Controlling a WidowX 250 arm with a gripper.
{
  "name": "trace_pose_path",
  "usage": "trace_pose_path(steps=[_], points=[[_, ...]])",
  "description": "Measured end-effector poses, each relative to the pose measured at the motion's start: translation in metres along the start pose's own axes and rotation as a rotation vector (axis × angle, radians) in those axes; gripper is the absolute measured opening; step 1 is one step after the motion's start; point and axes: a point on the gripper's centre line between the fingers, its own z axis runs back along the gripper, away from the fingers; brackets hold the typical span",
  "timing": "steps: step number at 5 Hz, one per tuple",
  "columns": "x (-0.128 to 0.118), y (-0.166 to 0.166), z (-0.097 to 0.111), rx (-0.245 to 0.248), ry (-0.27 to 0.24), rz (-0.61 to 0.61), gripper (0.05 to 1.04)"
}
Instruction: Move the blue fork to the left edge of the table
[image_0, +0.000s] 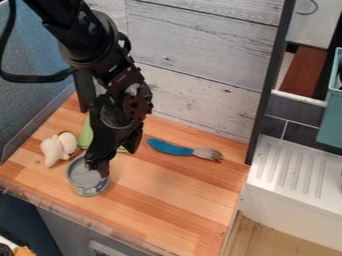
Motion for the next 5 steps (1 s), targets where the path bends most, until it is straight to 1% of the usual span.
trace_pose_path(steps=[1, 2, 3, 4, 5], points=[[-0.004, 0.004, -0.005, 0.028, 0.017, -0.002, 1.001], [-0.003, 0.001, -0.013, 0.091, 0.098, 0.042, 1.001], [-0.004, -0.009, -0.016, 0.120, 0.151, 0.164, 1.001], [0.002, -0.018, -0.015, 0.105, 0.190, 0.340, 1.001], [-0.001, -0.026, -0.020, 0.092, 0.213, 0.556, 1.001]])
